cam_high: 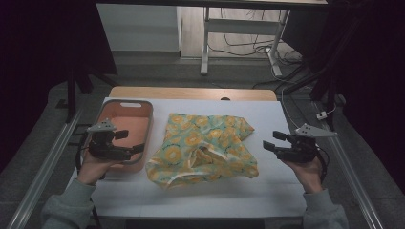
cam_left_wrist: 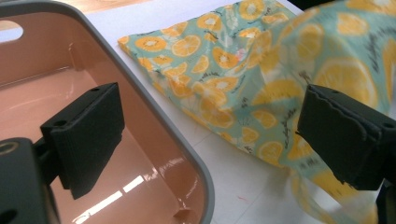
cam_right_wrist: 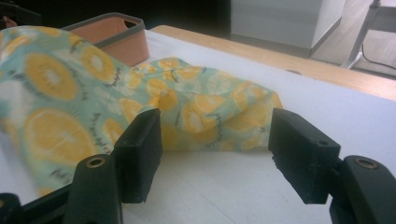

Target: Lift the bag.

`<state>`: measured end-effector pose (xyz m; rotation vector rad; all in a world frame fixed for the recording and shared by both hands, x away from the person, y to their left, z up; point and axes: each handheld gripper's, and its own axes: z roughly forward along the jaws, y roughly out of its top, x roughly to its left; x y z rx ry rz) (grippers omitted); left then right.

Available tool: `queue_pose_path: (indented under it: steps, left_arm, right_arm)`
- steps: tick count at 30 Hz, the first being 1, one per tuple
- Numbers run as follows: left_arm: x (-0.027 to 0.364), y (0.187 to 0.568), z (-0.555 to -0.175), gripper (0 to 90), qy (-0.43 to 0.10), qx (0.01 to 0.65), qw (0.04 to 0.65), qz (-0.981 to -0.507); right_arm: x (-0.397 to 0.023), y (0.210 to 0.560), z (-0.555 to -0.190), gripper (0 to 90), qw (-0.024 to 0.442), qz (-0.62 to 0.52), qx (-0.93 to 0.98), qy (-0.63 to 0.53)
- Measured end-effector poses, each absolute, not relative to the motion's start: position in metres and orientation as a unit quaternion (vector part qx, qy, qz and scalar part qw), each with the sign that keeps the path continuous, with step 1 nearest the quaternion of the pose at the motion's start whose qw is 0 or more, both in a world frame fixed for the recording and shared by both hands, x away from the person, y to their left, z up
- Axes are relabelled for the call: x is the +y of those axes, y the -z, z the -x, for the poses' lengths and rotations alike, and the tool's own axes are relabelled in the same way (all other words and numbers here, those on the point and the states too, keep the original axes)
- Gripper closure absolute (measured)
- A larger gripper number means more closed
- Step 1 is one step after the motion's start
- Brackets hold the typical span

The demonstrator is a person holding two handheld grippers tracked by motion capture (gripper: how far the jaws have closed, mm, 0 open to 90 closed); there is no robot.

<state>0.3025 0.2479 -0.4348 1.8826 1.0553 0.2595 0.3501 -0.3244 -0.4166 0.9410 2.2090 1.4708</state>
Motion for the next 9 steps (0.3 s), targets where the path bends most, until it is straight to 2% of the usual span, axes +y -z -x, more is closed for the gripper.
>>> queue_pose_path:
  steps: [9]
  left_arm:
    - [0.2436,0.4380,-0.3048,7.9,-0.103,0.428,0.458,-0.772]
  right_arm:
    - [-0.3166,0.4203,-0.3528,34.6,0.167,-0.324,0.783,-0.504]
